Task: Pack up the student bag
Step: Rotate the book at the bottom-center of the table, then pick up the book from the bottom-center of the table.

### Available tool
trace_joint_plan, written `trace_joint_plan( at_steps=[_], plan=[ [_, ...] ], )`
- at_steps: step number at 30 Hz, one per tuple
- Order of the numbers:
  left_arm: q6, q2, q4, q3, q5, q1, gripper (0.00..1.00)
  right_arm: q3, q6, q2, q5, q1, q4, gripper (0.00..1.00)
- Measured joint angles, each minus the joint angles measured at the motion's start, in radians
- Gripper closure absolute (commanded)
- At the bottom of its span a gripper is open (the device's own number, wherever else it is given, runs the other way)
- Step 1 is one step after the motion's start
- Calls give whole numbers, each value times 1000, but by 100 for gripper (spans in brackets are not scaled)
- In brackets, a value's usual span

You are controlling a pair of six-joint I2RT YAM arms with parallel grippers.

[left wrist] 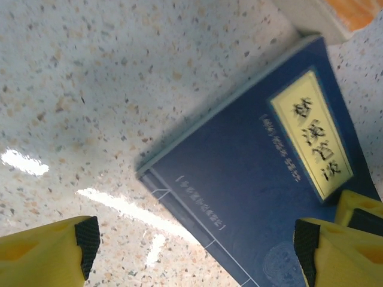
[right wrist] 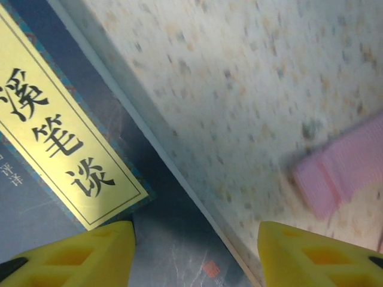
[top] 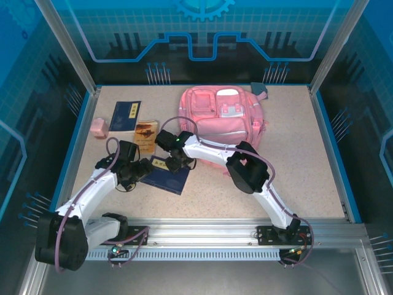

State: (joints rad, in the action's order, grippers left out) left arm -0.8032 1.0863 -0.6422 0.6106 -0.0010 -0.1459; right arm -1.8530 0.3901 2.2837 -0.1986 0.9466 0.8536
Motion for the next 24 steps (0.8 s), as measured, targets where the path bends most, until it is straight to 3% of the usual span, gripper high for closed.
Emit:
trace_joint_plan(
  at_steps=[7,12,17,24],
  plan=[
    [-76,-8,34,-87,90,-21,25,213,48,-125,216,-44,-2,44],
    [-124,-7,80,-114,141,-63,37,240,60,-135,350,-69,-32,53],
    [-142,18,137,-120,186,-79,46,257,72,-135,410,-73,-56,60],
    [-141,86,190,-120,228,-97,49,264,81,-135,443,-77,-73,64]
  ],
)
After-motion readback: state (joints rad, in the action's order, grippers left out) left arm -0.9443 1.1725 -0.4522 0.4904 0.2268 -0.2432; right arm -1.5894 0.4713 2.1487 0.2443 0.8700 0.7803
